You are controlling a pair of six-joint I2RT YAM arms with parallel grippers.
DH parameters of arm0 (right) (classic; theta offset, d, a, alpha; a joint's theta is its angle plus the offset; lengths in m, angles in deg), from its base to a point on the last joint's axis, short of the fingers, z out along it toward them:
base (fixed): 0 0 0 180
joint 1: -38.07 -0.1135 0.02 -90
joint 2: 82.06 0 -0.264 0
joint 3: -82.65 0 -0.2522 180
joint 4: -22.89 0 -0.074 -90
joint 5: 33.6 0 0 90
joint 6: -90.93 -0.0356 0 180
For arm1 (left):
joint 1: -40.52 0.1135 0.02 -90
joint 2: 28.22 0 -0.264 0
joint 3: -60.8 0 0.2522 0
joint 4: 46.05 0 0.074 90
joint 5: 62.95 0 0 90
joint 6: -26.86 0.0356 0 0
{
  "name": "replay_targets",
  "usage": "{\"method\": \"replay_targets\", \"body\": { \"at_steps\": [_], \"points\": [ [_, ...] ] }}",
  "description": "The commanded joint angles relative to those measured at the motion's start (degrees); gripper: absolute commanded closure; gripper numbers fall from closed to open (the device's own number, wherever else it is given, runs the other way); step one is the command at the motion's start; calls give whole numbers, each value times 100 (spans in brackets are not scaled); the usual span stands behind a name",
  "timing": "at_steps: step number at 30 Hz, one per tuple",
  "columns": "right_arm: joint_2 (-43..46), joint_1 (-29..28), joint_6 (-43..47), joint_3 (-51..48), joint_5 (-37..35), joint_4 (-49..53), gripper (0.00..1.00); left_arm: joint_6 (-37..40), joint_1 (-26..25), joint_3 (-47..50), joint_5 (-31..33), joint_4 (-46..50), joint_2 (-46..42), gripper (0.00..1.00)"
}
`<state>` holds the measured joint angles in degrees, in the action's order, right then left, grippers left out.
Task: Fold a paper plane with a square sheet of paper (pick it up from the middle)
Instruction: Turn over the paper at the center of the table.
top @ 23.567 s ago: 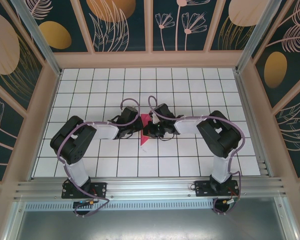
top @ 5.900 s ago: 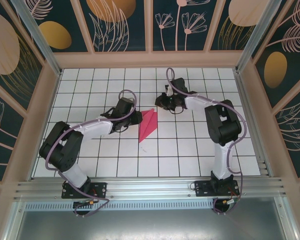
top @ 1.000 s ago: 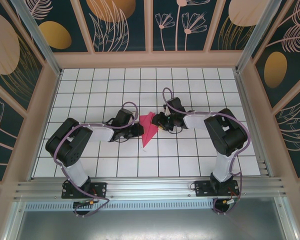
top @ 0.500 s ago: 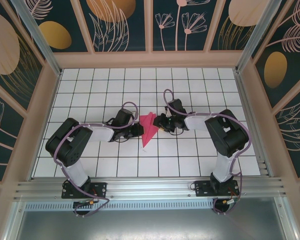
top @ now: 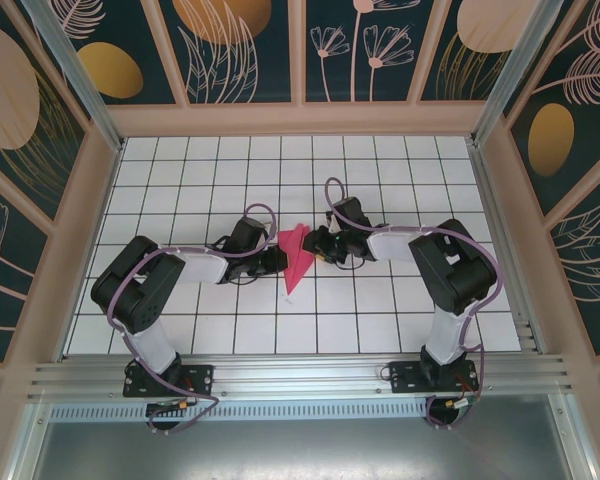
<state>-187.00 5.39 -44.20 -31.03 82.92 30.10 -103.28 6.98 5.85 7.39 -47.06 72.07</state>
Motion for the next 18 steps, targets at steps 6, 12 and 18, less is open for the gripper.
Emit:
{"method": "replay_targets", "body": {
  "at_steps": [6, 12, 18],
  "points": [
    [120, -75, 81, -10, -444, 479, 64, 14, -49, 128, -77, 484, 4, 85],
    [11, -148, -61, -99, -86, 60, 69, -11, -48, 109, -89, 470, 10, 85],
    [28, -134, -127, -44, 29, -188, 69, -2, -52, 95, -91, 484, 16, 85]
  ]
}}
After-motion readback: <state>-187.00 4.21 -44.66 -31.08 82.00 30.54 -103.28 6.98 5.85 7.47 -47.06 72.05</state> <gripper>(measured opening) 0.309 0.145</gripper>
